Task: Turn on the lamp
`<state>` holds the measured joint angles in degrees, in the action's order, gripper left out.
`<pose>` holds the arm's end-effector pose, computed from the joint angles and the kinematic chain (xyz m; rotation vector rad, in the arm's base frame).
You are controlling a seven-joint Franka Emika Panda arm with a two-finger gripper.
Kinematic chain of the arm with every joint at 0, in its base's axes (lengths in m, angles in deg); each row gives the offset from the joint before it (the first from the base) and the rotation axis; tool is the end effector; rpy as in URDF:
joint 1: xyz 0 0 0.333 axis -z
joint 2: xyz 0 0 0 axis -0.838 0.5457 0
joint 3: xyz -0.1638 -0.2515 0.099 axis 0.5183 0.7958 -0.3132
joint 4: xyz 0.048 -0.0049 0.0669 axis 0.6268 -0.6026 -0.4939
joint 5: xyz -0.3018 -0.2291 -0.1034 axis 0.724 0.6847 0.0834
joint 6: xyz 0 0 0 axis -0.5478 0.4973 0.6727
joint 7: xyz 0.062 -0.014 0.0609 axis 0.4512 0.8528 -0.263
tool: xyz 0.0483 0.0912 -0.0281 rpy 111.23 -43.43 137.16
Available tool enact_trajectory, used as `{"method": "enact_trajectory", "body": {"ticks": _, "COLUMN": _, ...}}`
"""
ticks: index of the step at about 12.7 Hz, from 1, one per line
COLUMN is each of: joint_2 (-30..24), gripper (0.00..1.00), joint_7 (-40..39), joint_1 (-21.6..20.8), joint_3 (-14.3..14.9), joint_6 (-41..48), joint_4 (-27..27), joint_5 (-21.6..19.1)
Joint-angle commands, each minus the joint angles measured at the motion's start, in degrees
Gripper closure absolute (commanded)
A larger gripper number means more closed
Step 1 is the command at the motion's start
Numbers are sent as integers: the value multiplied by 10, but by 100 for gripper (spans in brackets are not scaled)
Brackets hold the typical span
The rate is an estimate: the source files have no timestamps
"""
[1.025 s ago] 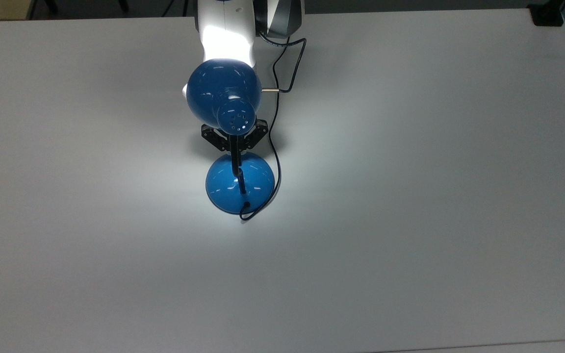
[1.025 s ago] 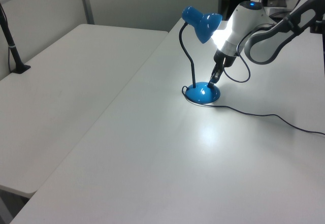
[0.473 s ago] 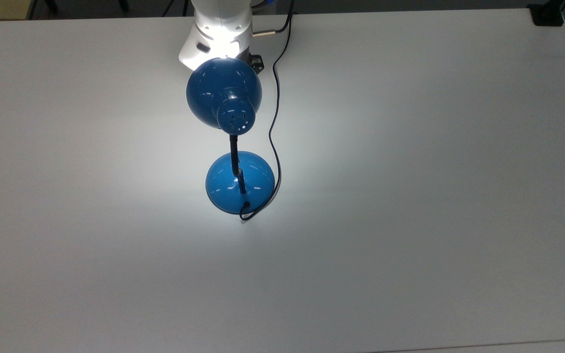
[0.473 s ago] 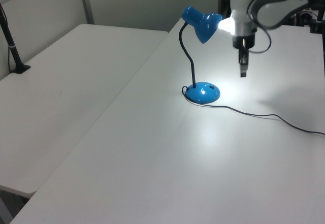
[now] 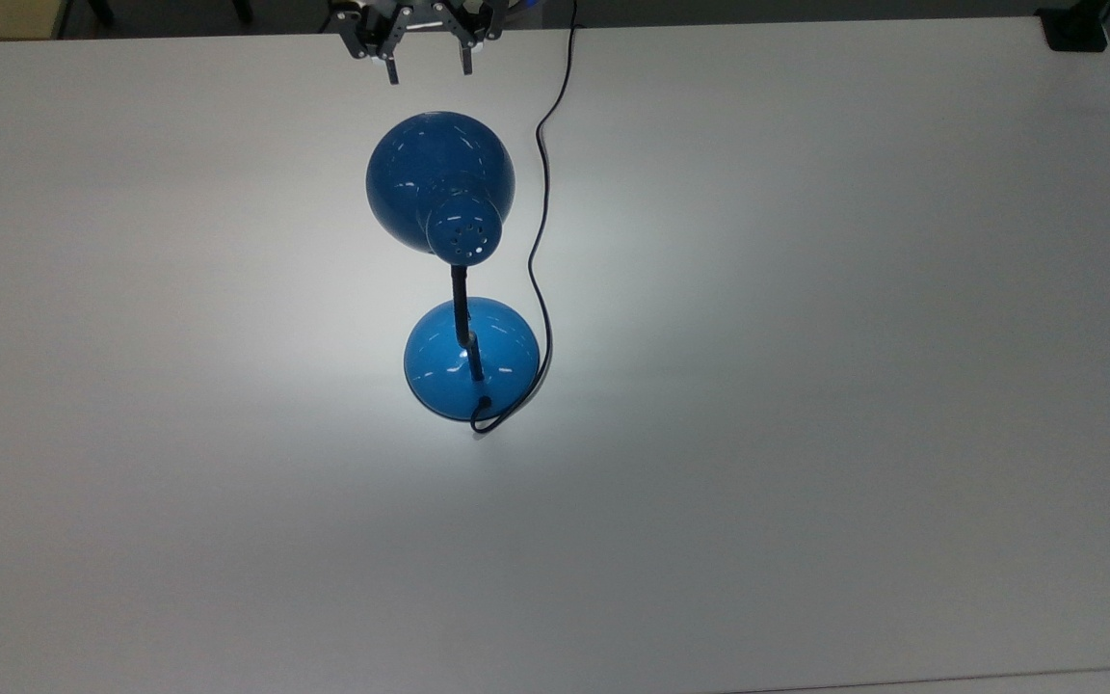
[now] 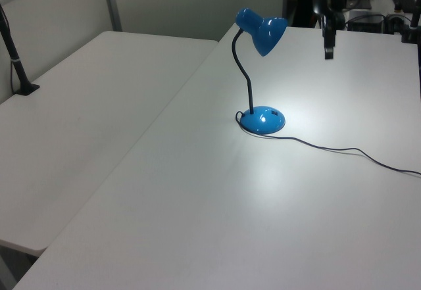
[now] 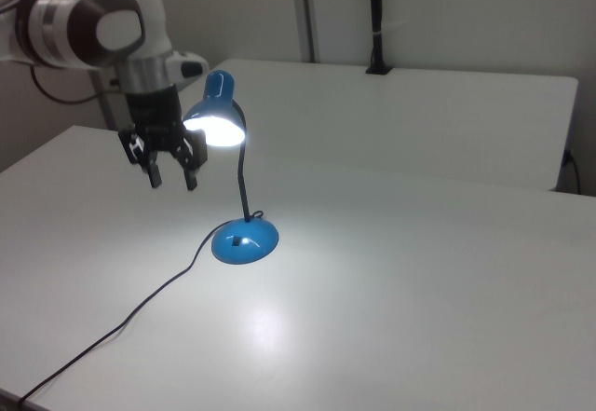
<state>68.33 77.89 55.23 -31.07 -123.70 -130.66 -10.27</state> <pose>0.5360 0.0092 0.5506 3.0839 0.3425 -0.1194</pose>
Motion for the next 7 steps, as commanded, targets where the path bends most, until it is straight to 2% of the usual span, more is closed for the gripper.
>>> {"method": "enact_trajectory", "body": {"ticks": 1, "joint_2": 19, "gripper": 0, "joint_7": 69, "joint_1": -2, "joint_3": 4, "joint_6": 17, "joint_4": 95, "joint_5": -10}}
{"method": "enact_trajectory", "body": {"ticks": 7, "joint_2": 31, "gripper": 0, "joint_7": 69, "joint_1": -4, "joint_3": 5, "joint_6": -7, "joint_4": 108, "joint_5": -4}}
